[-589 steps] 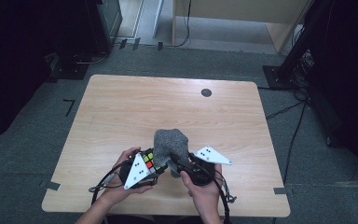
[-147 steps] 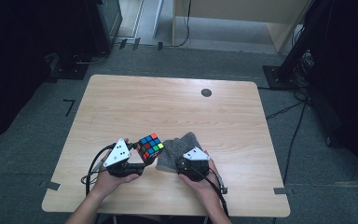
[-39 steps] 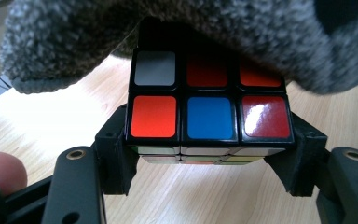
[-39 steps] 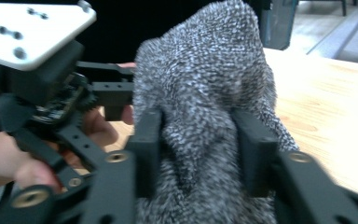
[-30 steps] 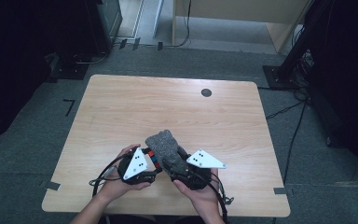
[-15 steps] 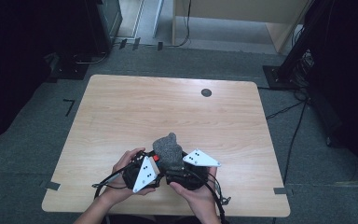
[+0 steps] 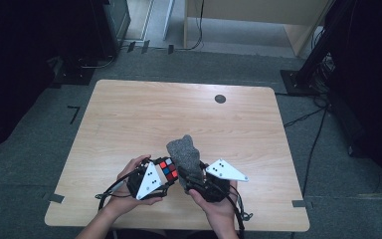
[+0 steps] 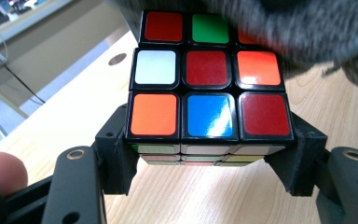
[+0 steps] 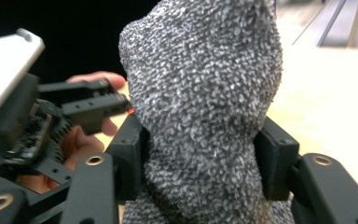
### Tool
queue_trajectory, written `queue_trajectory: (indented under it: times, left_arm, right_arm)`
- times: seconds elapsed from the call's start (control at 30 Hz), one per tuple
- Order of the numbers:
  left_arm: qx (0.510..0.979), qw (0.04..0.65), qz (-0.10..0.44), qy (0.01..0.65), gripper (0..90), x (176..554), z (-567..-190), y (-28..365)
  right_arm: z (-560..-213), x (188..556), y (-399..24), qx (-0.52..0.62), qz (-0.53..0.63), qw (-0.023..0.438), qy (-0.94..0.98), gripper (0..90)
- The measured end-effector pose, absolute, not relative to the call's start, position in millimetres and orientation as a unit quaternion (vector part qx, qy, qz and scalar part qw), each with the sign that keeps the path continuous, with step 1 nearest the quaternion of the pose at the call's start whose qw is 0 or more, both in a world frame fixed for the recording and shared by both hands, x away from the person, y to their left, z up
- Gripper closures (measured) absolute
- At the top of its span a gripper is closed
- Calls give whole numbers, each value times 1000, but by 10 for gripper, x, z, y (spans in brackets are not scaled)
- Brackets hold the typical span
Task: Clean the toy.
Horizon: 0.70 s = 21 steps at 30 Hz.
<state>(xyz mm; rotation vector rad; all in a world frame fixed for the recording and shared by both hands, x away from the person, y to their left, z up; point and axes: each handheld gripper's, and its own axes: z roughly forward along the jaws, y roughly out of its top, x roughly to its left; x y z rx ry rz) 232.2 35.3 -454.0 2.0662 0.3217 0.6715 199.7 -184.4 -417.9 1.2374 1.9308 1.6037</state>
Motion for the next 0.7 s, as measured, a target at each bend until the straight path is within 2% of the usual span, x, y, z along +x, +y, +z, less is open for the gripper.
queue_trajectory:
  times: [0.1,0.23,0.27,0.3,0.37,0.57,0.63,0.67,0.7]
  left_arm:
    - [841,449,273,127,342,2301,-4554,307]
    - [848,439,276,113,342,2248,-4563,223]
    - [848,439,276,113,342,2248,-4563,223]
    - [848,440,272,118,341,2259,-4561,229]
    - [846,443,269,127,342,2291,-4554,264]
    - [838,458,255,151,342,2360,-4541,355]
    - [836,467,249,148,342,2342,-4525,341]
    - [836,467,249,148,342,2342,-4525,341]
    - [837,466,249,145,342,2330,-4522,325]
  right_arm:
    - [-4159,1969,-1805,424,565,177,685,451]
    - [-4220,1953,-1588,408,515,209,725,246]
    - [-4220,1953,-1588,408,515,209,725,246]
    - [-4244,1968,-1553,416,492,220,732,173]
    - [-4239,1981,-1581,422,496,212,729,151]
    - [-4150,1980,-1693,424,527,199,709,147]
    - [-4162,1981,-1696,422,530,199,709,249]
    - [-4162,1981,-1696,422,530,199,709,249]
    - [-4190,1973,-1692,424,529,202,706,343]
